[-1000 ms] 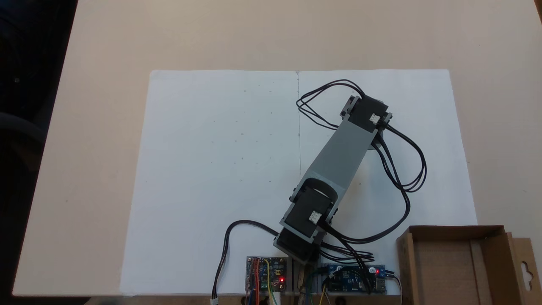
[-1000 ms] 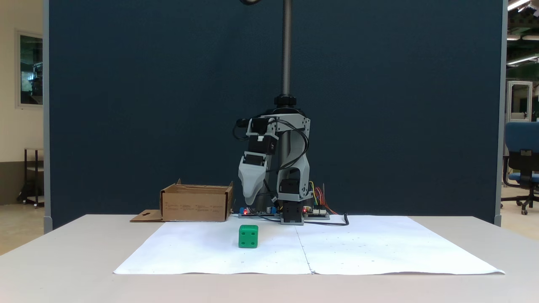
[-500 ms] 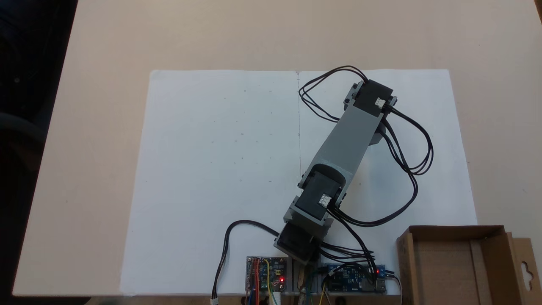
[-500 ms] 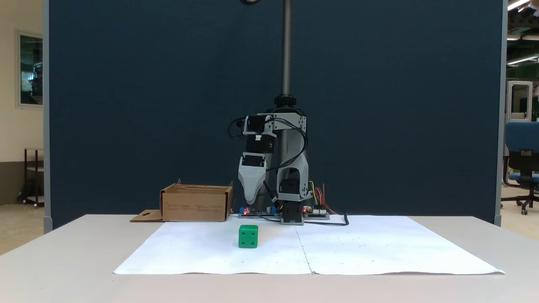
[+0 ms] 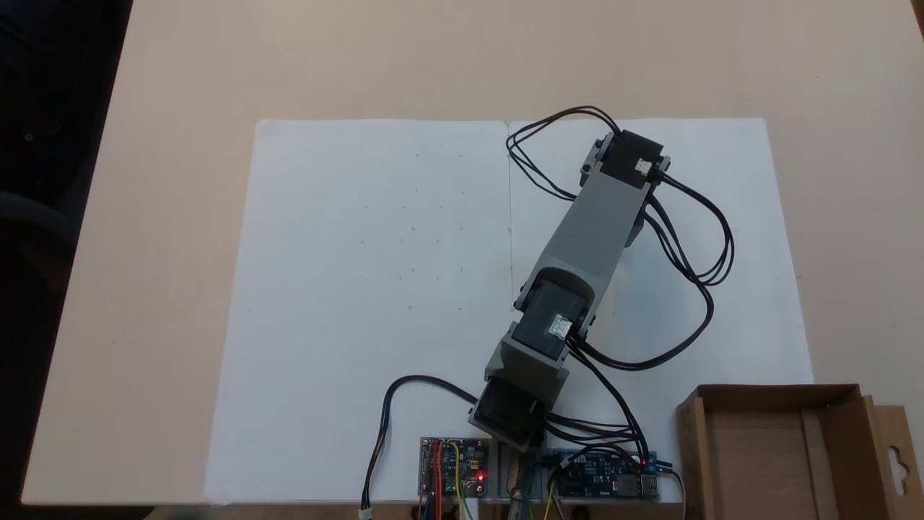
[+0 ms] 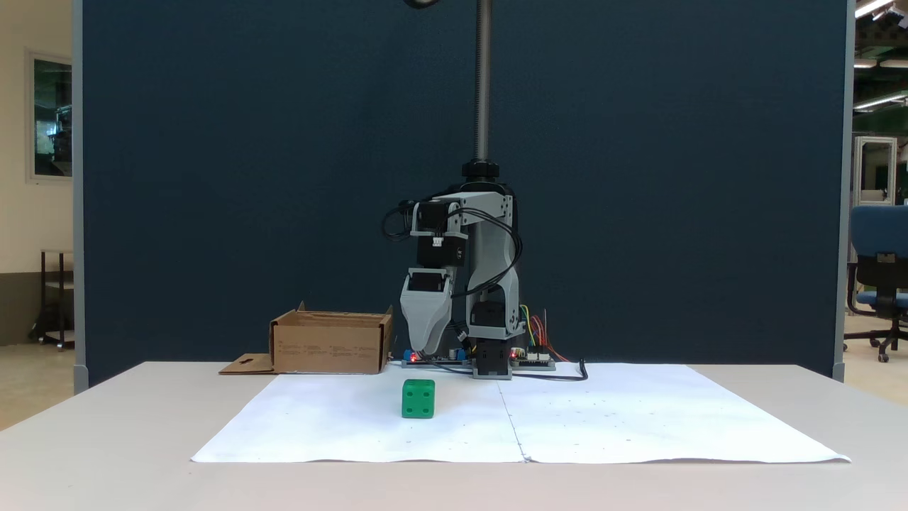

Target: Grasp a green dice and put it in the bin.

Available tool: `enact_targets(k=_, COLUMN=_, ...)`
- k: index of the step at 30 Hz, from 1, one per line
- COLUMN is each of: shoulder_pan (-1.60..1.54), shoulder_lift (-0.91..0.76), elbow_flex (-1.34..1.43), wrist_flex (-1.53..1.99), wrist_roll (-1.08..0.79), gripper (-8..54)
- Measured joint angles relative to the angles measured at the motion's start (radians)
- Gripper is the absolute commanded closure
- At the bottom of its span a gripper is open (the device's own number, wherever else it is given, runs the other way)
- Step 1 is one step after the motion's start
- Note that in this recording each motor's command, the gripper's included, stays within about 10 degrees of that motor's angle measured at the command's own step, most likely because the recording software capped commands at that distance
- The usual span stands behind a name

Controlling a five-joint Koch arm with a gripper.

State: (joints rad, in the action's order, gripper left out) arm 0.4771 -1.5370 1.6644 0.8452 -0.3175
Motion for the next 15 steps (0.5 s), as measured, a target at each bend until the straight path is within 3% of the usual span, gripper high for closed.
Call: enact_targets(k=15, shoulder_pan=-0.006, shoulder_lift=0.098, elbow_flex=-0.006, wrist_flex=-0.017, wrist_roll=0.015, gripper=2.1)
